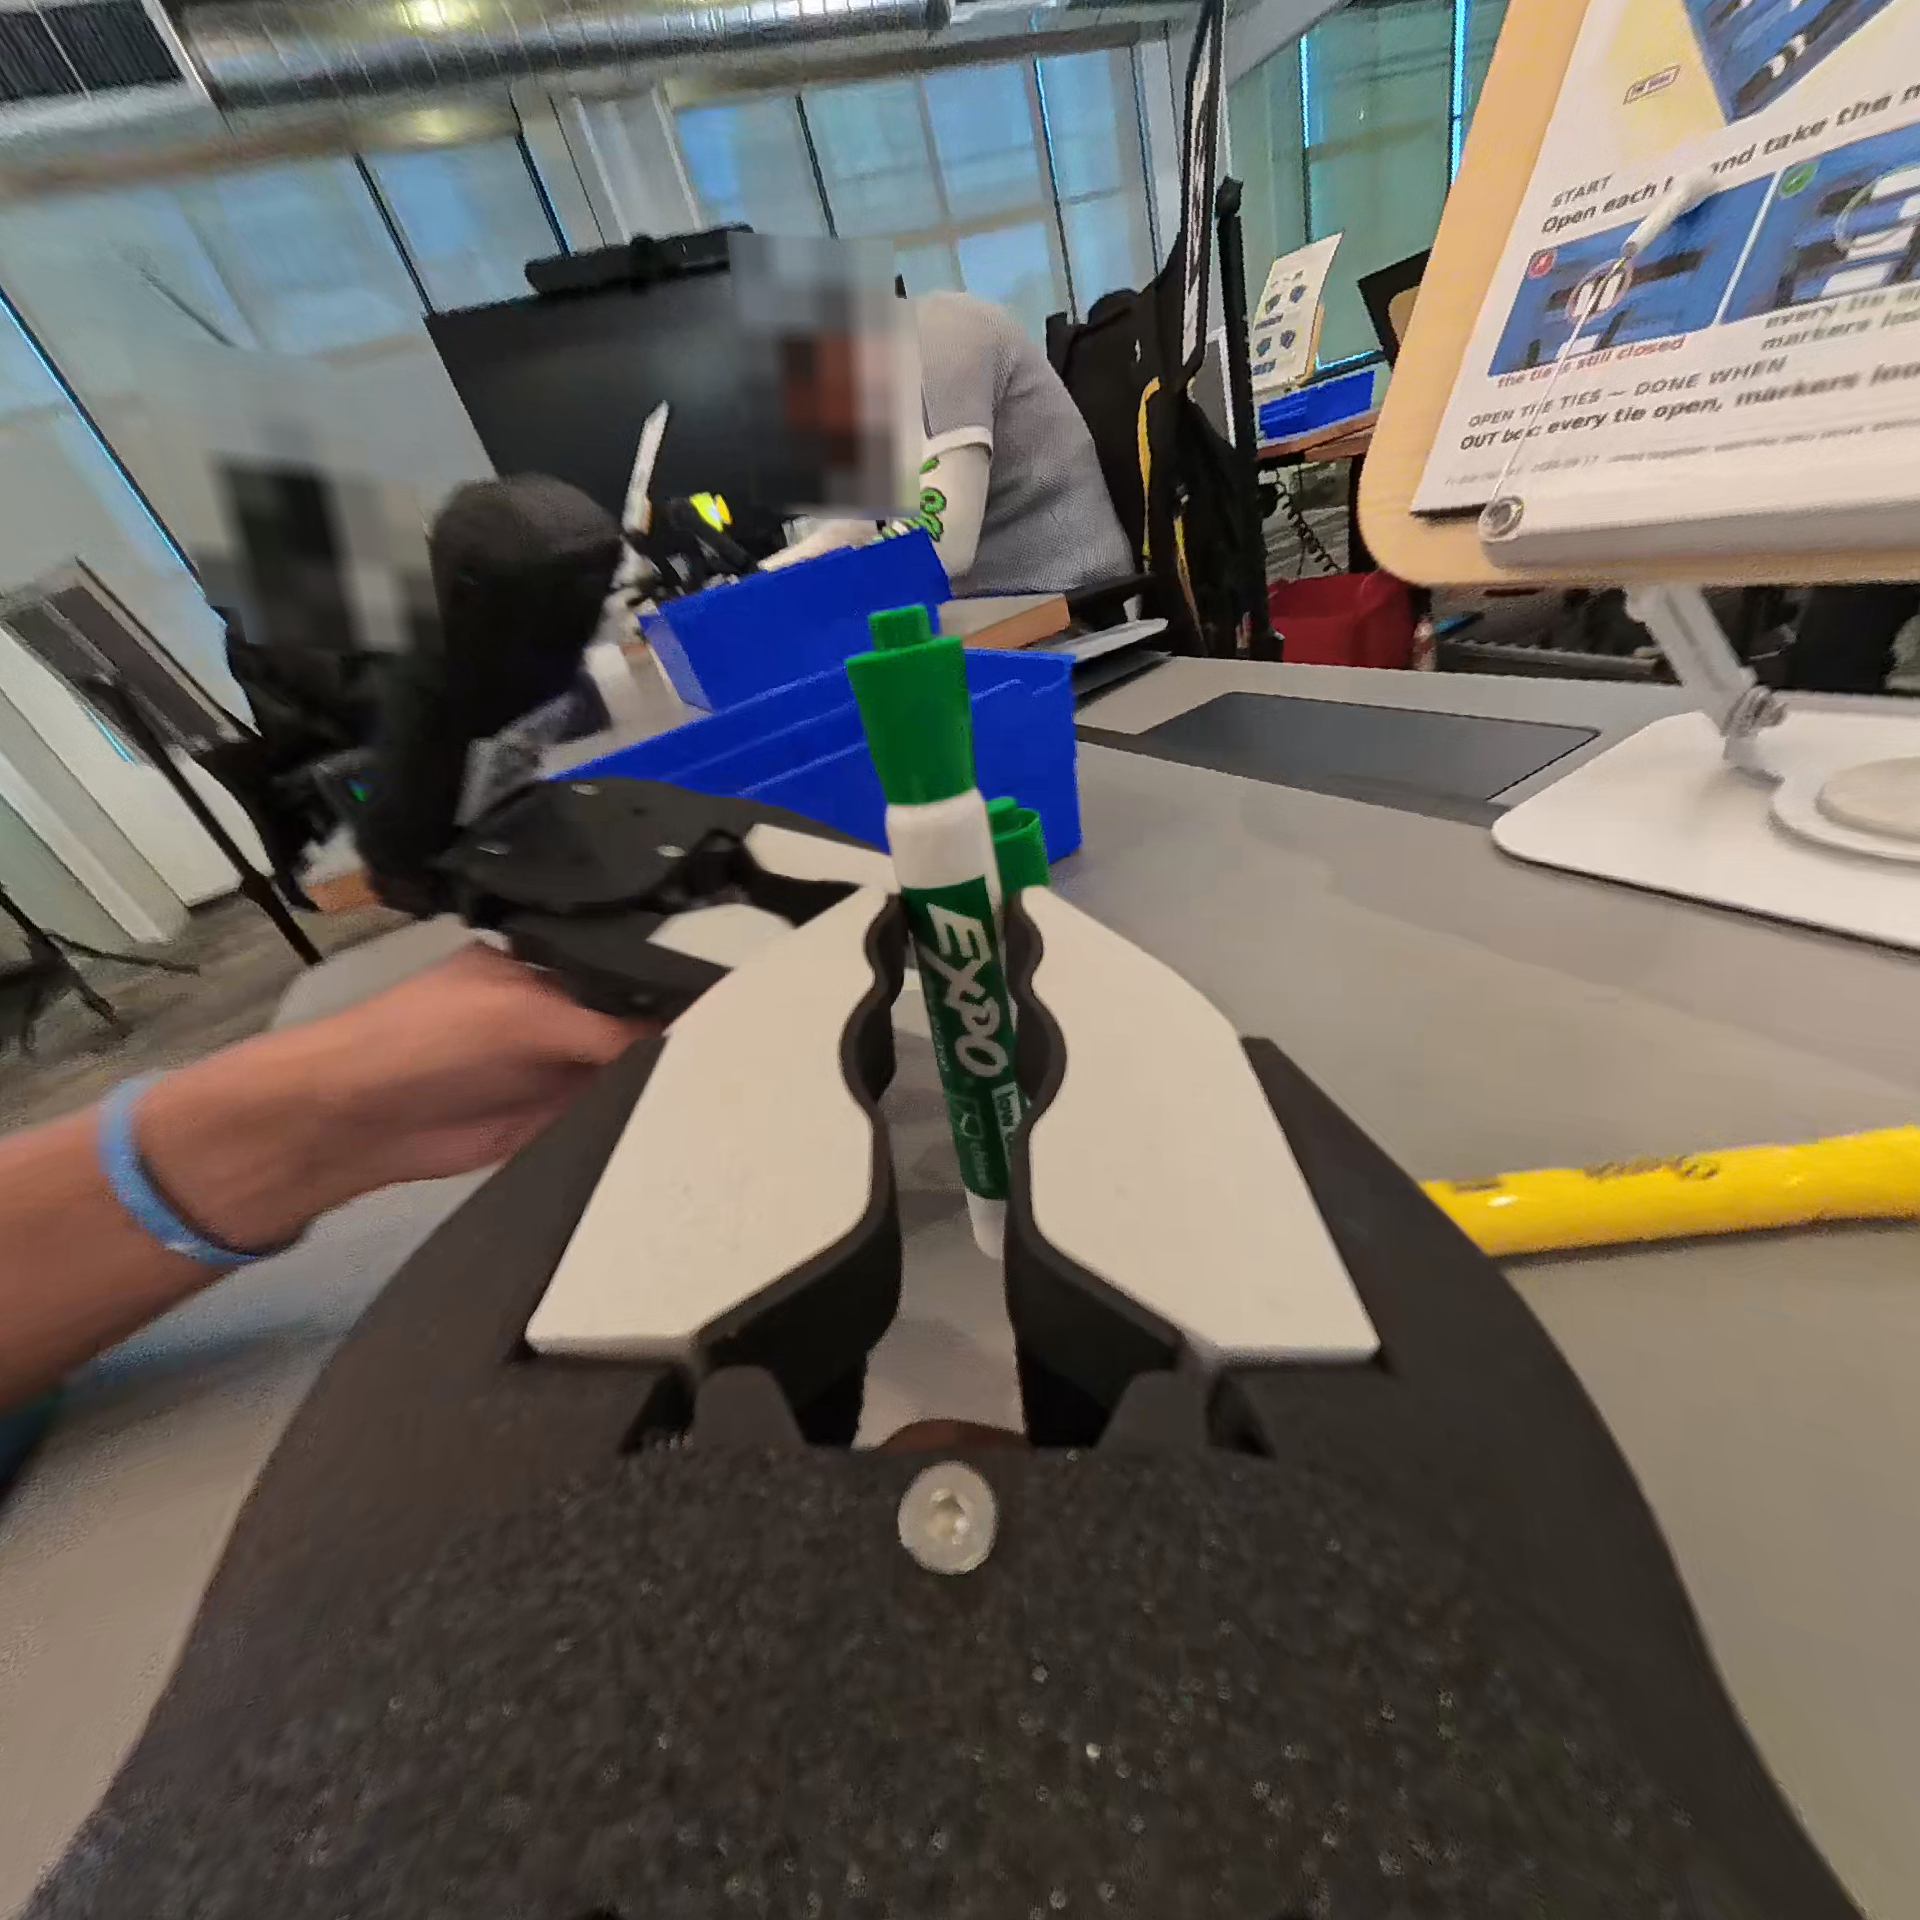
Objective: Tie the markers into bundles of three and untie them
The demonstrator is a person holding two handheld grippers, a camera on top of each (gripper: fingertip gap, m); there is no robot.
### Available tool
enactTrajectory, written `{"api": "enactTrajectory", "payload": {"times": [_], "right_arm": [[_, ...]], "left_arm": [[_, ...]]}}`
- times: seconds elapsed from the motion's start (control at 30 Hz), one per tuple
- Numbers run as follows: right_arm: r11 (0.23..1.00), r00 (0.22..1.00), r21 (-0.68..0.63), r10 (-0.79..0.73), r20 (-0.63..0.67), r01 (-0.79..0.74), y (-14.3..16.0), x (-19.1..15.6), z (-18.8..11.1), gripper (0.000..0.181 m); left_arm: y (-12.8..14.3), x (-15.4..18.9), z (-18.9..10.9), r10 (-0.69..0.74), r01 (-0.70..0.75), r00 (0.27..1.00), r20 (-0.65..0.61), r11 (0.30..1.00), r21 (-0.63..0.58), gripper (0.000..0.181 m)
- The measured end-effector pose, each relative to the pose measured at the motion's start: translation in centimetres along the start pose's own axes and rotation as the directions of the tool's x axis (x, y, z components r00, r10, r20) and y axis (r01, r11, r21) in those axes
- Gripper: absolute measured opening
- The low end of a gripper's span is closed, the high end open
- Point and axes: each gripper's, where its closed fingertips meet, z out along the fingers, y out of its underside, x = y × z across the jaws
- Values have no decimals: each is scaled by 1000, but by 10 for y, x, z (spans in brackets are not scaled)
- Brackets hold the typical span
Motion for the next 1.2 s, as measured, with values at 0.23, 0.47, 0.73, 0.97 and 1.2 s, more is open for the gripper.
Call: {"api": "enactTrajectory", "payload": {"times": [0.23, 0.47, 0.73, 0.97, 1.2], "right_arm": [[993, 993, -39, -106, 57, 108, 11, 27, 29, 18], [990, 997, -131, 55, 60, -47, 14, 32, 32, 18], [979, 963, -197, 97, 253, -47, 15, -26, -8, 19], [979, 879, -130, 199, 433, -158, 12, -77, -43, 19], [982, 889, -148, 168, 425, -115, 22, -77, -55, 18]], "left_arm": [[-4, -6, -7, -23, 24, 1000, -6, 1000, 19, 30], [-3, -5, -5, -31, 31, 999, -30, 999, 19, 29], [-69, 25, -60, -5, 48, 982, -191, 974, 221, 30], [-84, 111, -99, 126, 41, 807, -577, 962, 269, 33], [-67, 131, -87, 140, -8, 752, -644, 979, 204, 19]]}}
